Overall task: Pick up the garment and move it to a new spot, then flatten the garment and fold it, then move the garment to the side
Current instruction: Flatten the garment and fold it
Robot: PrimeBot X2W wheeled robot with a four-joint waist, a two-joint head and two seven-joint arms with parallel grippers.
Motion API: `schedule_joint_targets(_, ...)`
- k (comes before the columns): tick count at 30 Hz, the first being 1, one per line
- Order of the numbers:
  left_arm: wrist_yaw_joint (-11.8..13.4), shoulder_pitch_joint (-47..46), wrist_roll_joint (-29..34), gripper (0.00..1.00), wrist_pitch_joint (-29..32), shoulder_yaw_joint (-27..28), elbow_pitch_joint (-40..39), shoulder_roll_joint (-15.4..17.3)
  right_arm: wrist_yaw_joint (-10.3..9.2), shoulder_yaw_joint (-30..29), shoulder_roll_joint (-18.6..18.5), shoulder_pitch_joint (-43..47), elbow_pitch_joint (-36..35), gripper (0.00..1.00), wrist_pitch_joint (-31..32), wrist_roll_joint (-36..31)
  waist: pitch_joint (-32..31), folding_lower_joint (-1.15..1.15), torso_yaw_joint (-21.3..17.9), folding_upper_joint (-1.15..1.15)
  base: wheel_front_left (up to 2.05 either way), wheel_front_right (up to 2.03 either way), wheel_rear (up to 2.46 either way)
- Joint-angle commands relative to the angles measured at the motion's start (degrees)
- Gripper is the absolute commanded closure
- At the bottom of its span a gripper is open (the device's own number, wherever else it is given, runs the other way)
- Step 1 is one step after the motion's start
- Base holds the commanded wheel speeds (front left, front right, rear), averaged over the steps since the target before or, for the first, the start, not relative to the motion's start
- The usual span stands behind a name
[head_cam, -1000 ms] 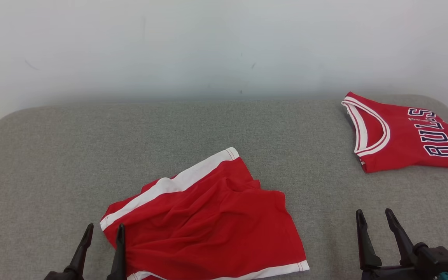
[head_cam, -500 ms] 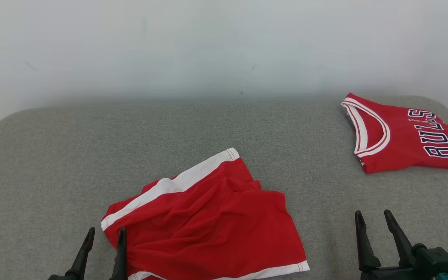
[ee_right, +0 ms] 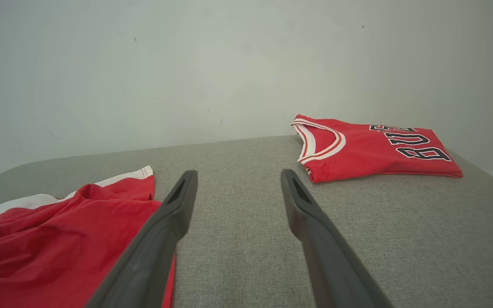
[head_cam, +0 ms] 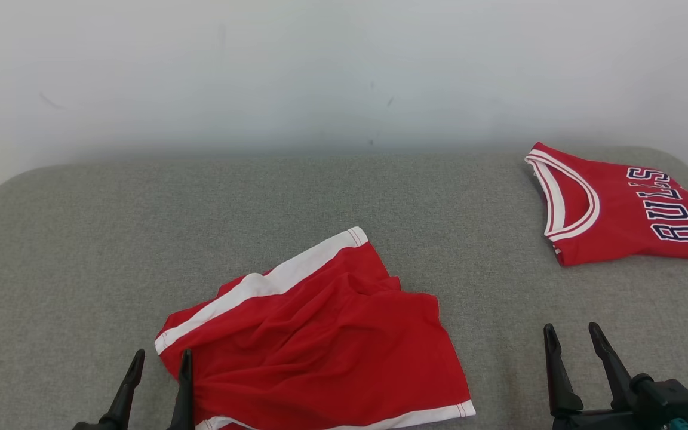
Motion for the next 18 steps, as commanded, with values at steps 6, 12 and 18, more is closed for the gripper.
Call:
schedule_joint_targets(6,-0.19,0.39,-0.06,0.00,-0.22,0.22,0.09,0.02,-0.05,0.07,0.21,0.17,0.08,0.00,-0.34,-0.38,0.02,0.00,0.19,0.00,0.00,0.00,0.00)
schedule_joint_targets(12,-0.04,0.60,-0.06,0.00,-0.22,0.08,-0.11,0.02,-0.05,0.05,0.21,0.08,0.15,0.00,-0.35,-0.42,0.14,0.00,0.34,0.00,0.00,0.00,0.00)
schedule_joint_targets(18,0.07,0.81,-0.05,0.00,-0.22,0.11,-0.32,0.02,-0.05,0.01,0.26,0.21,0.13,0.00,-0.34,-0.44,0.21,0.00,0.42,0.00,0.00,0.00,0.00)
